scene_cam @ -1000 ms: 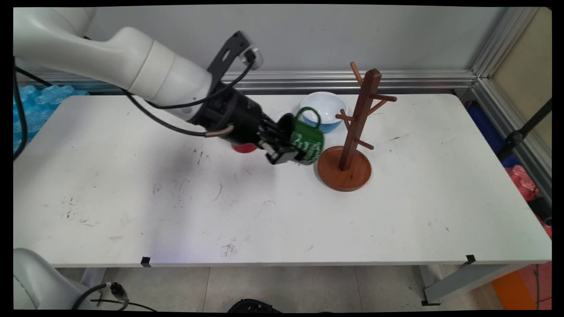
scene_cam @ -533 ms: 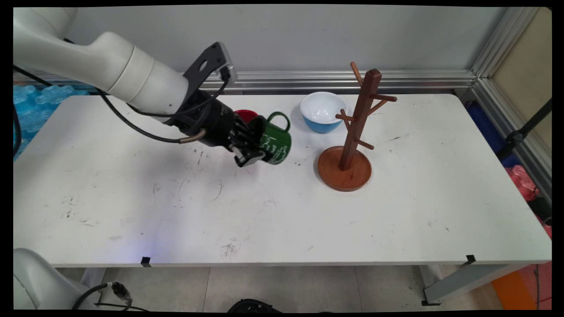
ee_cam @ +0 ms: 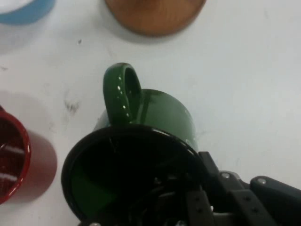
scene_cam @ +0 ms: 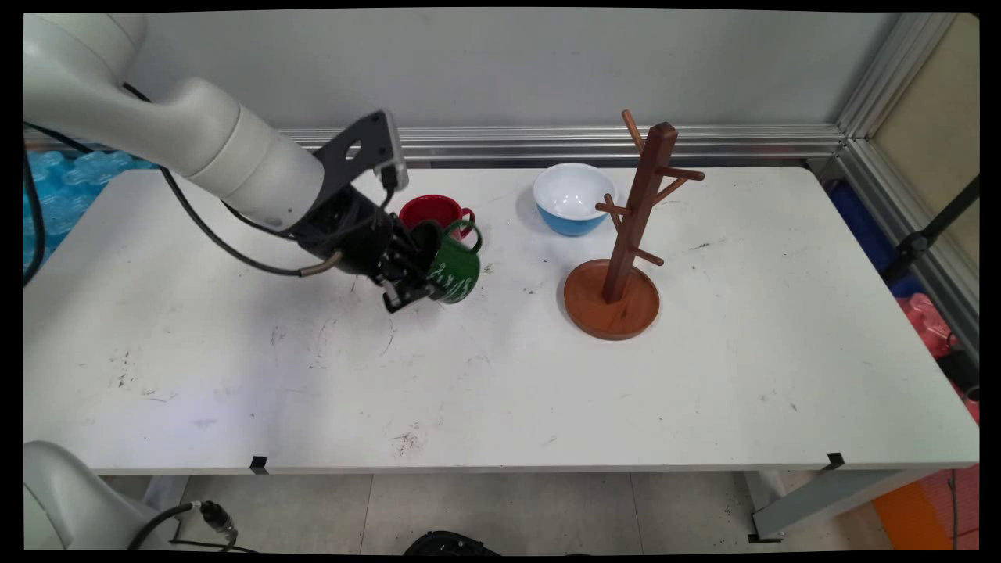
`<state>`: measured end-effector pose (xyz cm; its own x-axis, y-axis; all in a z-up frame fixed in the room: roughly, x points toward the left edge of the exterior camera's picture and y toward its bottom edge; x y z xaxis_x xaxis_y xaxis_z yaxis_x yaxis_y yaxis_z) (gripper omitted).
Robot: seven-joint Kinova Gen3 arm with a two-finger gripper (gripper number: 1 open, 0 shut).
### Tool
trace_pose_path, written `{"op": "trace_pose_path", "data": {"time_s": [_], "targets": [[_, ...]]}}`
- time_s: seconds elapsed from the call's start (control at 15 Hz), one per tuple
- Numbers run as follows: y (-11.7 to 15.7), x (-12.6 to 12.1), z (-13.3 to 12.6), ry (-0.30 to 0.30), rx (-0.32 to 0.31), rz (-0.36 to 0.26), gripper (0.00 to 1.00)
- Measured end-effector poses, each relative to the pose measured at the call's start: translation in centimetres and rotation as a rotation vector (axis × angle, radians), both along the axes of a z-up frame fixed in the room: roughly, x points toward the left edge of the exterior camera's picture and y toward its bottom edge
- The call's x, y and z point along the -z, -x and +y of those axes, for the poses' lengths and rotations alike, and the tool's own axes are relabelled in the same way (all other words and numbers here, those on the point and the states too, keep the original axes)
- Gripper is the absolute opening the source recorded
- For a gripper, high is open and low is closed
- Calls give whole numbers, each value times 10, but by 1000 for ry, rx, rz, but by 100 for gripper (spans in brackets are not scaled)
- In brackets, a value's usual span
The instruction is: Place the picked object on the table
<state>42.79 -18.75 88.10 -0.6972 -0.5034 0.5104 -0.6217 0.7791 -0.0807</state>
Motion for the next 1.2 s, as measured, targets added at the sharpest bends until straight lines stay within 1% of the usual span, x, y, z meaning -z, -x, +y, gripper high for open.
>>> {"op": "trace_pose_path", "data": {"time_s": [0.27,0.6,0.93,1.2], "targets": [[4,12,-2,-13,60,-112,0],[13,25,-4,-29,111,-224,0],[24,35,-3,-56,137,-309,0],[35,40,2,-84,155,-353,0]]}}
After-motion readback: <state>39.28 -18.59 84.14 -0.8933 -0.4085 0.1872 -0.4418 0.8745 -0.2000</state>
